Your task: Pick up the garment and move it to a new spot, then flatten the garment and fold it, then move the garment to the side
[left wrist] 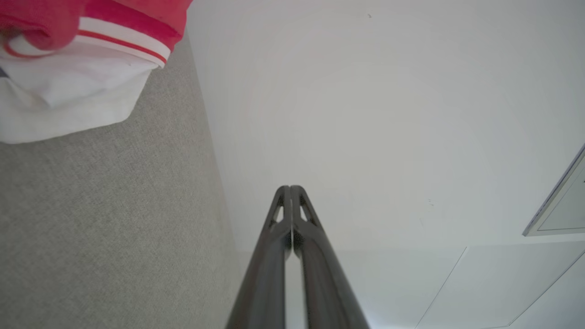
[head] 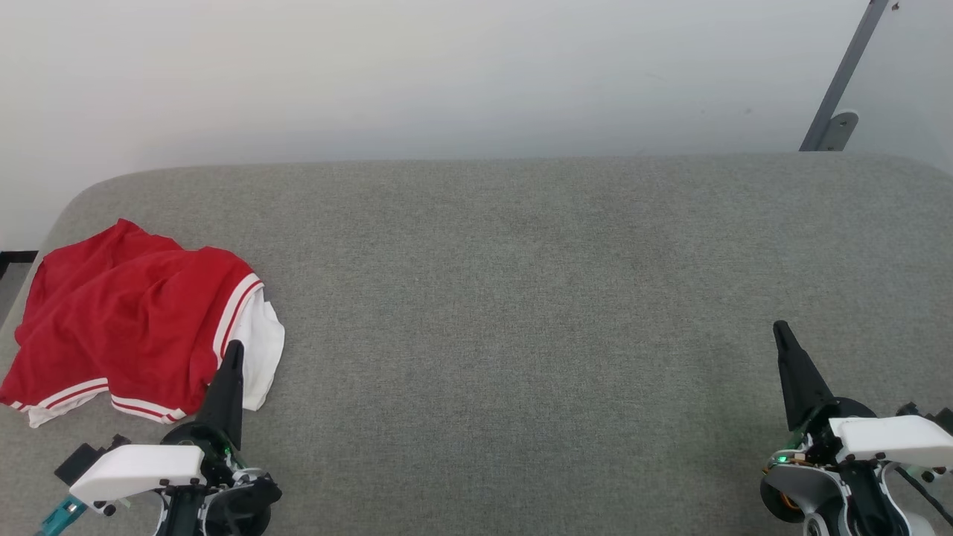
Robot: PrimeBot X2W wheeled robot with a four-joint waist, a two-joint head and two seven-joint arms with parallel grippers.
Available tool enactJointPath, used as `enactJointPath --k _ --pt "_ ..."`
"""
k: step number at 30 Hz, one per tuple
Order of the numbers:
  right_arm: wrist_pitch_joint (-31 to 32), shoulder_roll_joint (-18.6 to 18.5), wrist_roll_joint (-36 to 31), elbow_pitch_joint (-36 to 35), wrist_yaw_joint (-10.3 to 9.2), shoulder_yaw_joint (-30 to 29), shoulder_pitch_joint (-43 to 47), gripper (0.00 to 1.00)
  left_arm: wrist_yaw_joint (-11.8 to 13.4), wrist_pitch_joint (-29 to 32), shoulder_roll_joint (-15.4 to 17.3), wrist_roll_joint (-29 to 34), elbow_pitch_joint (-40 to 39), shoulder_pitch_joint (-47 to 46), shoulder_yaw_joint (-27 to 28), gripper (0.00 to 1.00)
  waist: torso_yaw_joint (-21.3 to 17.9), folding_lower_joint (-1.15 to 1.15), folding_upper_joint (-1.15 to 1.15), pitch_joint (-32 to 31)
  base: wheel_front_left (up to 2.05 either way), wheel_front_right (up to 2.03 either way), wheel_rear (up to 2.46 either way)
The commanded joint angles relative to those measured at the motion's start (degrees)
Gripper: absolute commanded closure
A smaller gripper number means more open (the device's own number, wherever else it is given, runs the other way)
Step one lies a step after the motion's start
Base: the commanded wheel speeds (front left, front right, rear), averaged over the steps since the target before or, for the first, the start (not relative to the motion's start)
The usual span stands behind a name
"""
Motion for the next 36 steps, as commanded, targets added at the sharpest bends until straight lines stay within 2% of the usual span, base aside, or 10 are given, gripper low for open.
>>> enactJointPath --k 1,28,29,36 --pt "-0.03 0.07 0.23 0.18 0.02 0.01 -0.18 1.0 -0.18 0.12 0.13 -0.18 -0.05 -0.73 0.03 1.0 0.0 0.0 0.0 0.0 0.0 0.0 0.0" --pt "-0.04 0.07 0.23 0.18 0.02 0.01 -0.18 1.0 -0.18 0.12 0.13 -0.18 -0.05 -0.73 0.02 1.0 0.0 0.0 0.0 0.0 0.0 0.0 0.0" --pt "0.0 0.01 -0.01 0.14 0.0 0.0 0.08 0.0 0.01 -0.02 -0.03 0.02 0.17 0.1 -0.01 0.0 0.0 0.0 0.0 0.0 0.0 0.0 0.0" --pt "-0.08 -0.15 0.0 2.15 -0.01 -0.2 0.15 0.0 0.1 -1.08 -0.17 1.06 1.74 0.69 -0.08 0.0 0.01 0.0 0.0 0.03 0.0 0.0 0.0"
